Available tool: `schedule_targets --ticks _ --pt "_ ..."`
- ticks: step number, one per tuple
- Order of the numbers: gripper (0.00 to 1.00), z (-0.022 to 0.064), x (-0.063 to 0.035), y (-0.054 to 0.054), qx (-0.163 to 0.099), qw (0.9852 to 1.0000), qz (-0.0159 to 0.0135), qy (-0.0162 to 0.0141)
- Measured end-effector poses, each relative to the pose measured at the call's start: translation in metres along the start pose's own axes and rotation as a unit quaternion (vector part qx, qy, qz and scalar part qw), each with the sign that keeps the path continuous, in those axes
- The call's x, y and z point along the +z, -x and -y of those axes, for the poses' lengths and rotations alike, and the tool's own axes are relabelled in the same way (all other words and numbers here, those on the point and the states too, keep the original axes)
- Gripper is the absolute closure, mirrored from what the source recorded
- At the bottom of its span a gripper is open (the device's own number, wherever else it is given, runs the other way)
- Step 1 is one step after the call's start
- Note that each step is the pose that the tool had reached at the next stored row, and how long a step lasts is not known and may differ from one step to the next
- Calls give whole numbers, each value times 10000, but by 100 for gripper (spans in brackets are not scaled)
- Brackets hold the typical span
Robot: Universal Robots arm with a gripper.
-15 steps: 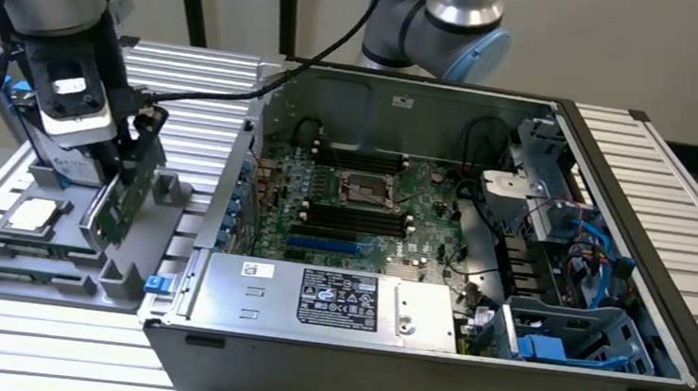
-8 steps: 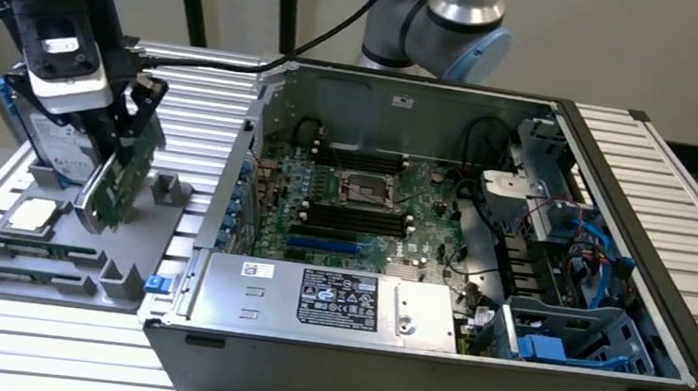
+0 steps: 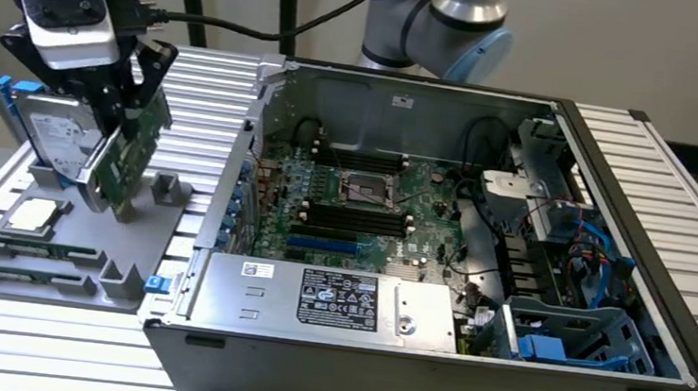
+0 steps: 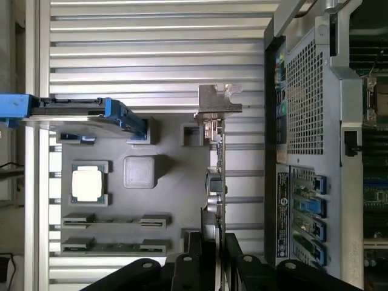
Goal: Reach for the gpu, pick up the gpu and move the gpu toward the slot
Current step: 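Pick up the gpu and move the gpu toward the slot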
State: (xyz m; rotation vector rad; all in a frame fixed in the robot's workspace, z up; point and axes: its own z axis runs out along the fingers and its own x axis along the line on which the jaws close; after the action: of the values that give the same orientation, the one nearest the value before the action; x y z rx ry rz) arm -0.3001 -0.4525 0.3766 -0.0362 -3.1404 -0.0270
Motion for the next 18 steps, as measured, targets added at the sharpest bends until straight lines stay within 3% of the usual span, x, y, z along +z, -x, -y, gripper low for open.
schedule_targets --ticks 11,18 --pt "74 -2 -499 486 1 10000 -51 26" --pt "74 -4 -616 803 1 9999 -140 40"
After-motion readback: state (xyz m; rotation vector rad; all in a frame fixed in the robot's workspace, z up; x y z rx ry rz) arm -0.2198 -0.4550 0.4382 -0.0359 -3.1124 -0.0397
